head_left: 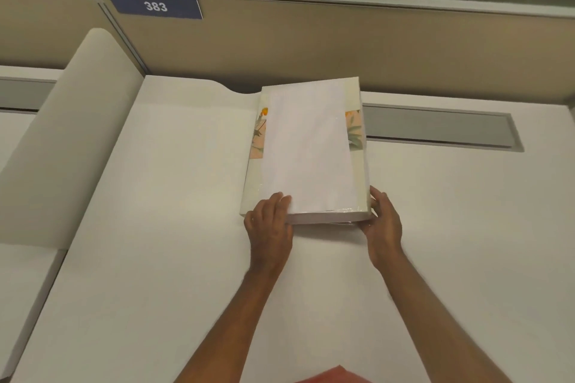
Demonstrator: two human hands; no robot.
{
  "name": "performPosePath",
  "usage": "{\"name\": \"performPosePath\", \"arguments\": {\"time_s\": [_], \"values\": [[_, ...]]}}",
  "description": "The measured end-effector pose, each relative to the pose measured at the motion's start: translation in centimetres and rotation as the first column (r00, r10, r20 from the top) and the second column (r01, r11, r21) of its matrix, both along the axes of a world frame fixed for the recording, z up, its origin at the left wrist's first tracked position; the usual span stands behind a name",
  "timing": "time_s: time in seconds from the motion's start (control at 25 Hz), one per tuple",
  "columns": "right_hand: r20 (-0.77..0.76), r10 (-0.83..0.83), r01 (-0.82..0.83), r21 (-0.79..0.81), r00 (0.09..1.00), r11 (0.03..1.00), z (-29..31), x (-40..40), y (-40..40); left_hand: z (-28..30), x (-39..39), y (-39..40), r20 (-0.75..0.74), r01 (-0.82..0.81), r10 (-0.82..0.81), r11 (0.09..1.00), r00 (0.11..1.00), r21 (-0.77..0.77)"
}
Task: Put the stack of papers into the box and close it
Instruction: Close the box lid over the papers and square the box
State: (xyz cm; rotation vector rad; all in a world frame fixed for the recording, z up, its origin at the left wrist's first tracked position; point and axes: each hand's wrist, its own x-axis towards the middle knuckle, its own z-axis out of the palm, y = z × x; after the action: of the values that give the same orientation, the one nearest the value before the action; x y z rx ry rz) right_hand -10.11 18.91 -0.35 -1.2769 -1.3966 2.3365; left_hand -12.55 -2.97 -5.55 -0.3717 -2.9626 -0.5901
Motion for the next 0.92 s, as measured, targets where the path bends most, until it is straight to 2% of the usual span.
{"name": "performPosePath", "arguments": {"time_s": [0.08, 0.16, 0.24, 0.28, 0.32, 0.4, 0.44, 0.48, 0.92], "values": [[0.023, 0.057, -0.058, 0.081, 0.998, 0.995, -0.5, 0.4, 0.6, -0.4, -0.1, -0.3, 0.028, 0.007, -0.005, 0.998, 1.000, -0.066], [0.066, 0.127, -0.136, 0.179, 0.990, 0.974, -0.8, 0.7, 1.0, -0.6, -0.2, -0.7, 0.058, -0.004, 0.008, 0.998, 0.998, -0.070], [0.114, 0.203, -0.226, 0.253, 0.972, 0.941, -0.7, 0.8, 1.2, -1.1, -0.3, -1.2, 0.111, -0.058, 0.057, 0.998, 0.992, 0.005], [0.137, 0.239, -0.269, 0.280, 0.961, 0.921, -0.6, 0.9, 1.3, -1.2, -0.3, -1.6, 0.161, -0.126, 0.110, 0.988, 0.981, 0.095], [0.160, 0.267, -0.305, 0.304, 0.950, 0.902, -0.6, 0.9, 1.4, -1.0, -0.5, -1.9, 0.250, -0.230, 0.171, 0.946, 0.953, 0.229], [0.171, 0.297, -0.338, 0.328, 0.939, 0.882, -0.8, 0.7, 1.4, -0.2, -1.2, -2.4, 0.504, -0.479, 0.220, 0.741, 0.835, 0.471], [0.168, 0.302, -0.342, 0.329, 0.939, 0.880, -0.8, 0.7, 1.4, 0.2, -1.6, -2.7, 0.588, -0.554, 0.202, 0.657, 0.783, 0.511], [0.165, 0.302, -0.341, 0.325, 0.939, 0.882, -0.9, 0.8, 1.4, 0.5, -2.0, -2.9, 0.629, -0.587, 0.187, 0.621, 0.755, 0.520], [0.157, 0.232, -0.271, 0.314, 0.960, 0.910, -1.7, 0.7, 1.1, 0.4, -2.2, -4.0, 0.610, -0.551, 0.124, 0.594, 0.782, 0.586]]}}
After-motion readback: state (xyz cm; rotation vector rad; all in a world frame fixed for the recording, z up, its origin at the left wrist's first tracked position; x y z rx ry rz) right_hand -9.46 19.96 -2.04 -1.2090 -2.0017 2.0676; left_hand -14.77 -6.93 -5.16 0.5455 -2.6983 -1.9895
